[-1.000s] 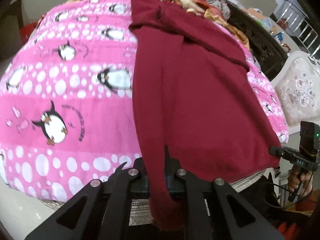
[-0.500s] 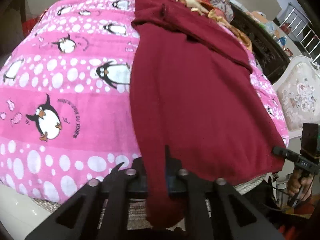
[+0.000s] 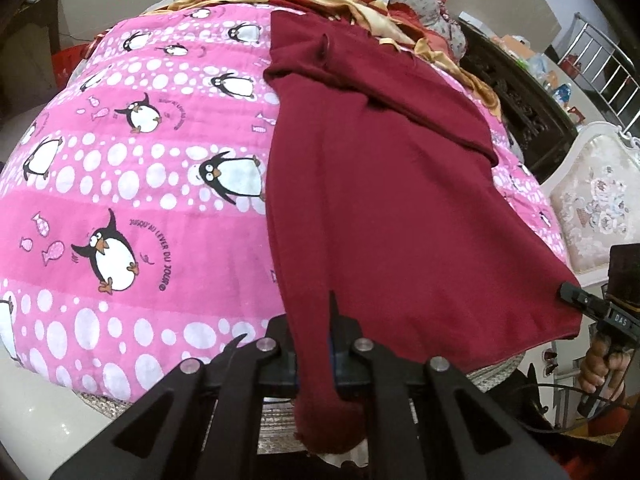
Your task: Fold small clothes
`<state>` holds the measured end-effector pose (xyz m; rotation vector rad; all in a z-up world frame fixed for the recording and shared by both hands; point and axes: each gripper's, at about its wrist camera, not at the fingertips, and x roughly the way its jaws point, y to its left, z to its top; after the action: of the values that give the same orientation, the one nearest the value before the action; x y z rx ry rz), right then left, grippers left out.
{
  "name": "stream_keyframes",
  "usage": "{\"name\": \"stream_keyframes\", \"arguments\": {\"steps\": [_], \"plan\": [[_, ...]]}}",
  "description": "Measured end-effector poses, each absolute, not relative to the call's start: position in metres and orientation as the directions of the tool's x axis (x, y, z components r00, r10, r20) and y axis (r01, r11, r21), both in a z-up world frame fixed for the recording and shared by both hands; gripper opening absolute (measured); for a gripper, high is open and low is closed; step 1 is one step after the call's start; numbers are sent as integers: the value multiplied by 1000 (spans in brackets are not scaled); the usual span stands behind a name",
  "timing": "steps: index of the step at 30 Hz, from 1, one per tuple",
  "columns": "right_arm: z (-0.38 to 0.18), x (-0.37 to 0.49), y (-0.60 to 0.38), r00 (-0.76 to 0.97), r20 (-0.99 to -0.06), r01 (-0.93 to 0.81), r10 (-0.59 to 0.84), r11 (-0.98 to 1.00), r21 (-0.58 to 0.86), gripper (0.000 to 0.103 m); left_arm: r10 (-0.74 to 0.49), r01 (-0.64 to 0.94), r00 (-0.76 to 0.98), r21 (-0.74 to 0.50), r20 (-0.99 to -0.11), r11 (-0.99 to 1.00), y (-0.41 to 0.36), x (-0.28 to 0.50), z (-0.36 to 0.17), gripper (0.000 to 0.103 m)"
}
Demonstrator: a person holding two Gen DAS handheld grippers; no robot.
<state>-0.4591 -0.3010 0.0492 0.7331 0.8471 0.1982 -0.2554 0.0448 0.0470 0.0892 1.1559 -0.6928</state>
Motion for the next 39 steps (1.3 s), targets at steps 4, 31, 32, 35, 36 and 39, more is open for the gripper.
{"name": "stream_keyframes", "arguments": {"steps": [4,31,32,35,36,39], "plan": [[51,-459,-304,667,-607,129,431,736,665,19,-439,535,237,-260,-867,804,43,-253,48,8],[79,-422,-345,790,-549,178,273,755,632,18,-445,552,404,-175,-799,815,0,-213,93,8],[80,-419,-347,796,-546,182,262,757,628,18,-451,551,408,-180,-794,815,-3,-210,95,8],[85,-410,-352,808,-537,186,242,760,623,18,-458,543,417,-189,-785,818,-10,-200,99,8],[85,-407,-354,811,-534,188,238,759,623,18,-460,540,419,-192,-783,819,-12,-197,100,8],[85,-397,-362,815,-537,211,217,751,625,18,-457,537,436,-183,-776,823,-21,-185,104,8]]}}
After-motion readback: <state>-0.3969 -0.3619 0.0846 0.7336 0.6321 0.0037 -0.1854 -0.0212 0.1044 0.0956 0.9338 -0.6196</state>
